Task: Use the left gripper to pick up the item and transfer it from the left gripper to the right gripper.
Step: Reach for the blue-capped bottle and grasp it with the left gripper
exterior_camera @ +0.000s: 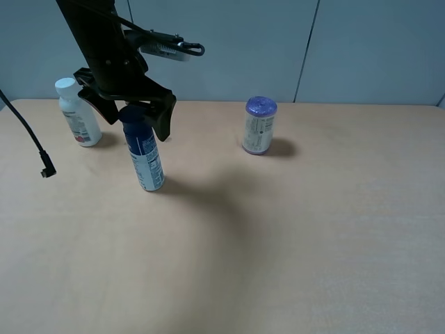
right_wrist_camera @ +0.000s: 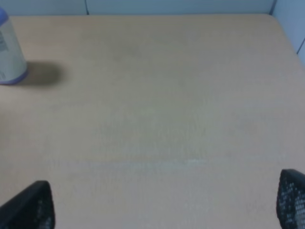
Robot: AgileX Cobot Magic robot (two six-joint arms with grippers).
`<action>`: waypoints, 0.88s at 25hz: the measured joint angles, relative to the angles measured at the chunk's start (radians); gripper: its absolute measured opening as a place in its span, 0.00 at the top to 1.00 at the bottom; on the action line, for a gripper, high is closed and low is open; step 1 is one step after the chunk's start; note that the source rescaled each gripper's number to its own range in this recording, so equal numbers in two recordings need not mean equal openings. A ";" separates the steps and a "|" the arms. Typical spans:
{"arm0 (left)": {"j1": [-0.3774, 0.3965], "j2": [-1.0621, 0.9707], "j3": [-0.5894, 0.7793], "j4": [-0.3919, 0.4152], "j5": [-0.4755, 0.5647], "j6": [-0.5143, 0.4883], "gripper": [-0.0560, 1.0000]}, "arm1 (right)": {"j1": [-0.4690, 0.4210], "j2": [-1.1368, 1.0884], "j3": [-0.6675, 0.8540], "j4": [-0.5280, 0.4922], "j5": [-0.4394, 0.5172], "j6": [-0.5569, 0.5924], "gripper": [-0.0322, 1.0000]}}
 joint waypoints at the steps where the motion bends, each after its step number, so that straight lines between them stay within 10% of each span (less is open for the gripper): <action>1: -0.003 0.005 -0.001 0.000 -0.001 0.000 0.00 | 0.000 0.000 0.000 0.000 0.000 0.000 0.00; 15: -0.010 0.042 -0.001 0.008 0.003 0.000 0.05 | 0.000 0.000 0.000 0.000 0.000 0.000 0.00; 18: -0.010 0.042 -0.001 0.008 0.017 0.000 0.28 | 0.000 0.000 0.000 0.000 0.000 0.000 0.00; 22: -0.011 0.042 -0.001 0.034 0.038 0.000 0.95 | 0.000 0.000 0.000 0.000 0.000 0.000 0.00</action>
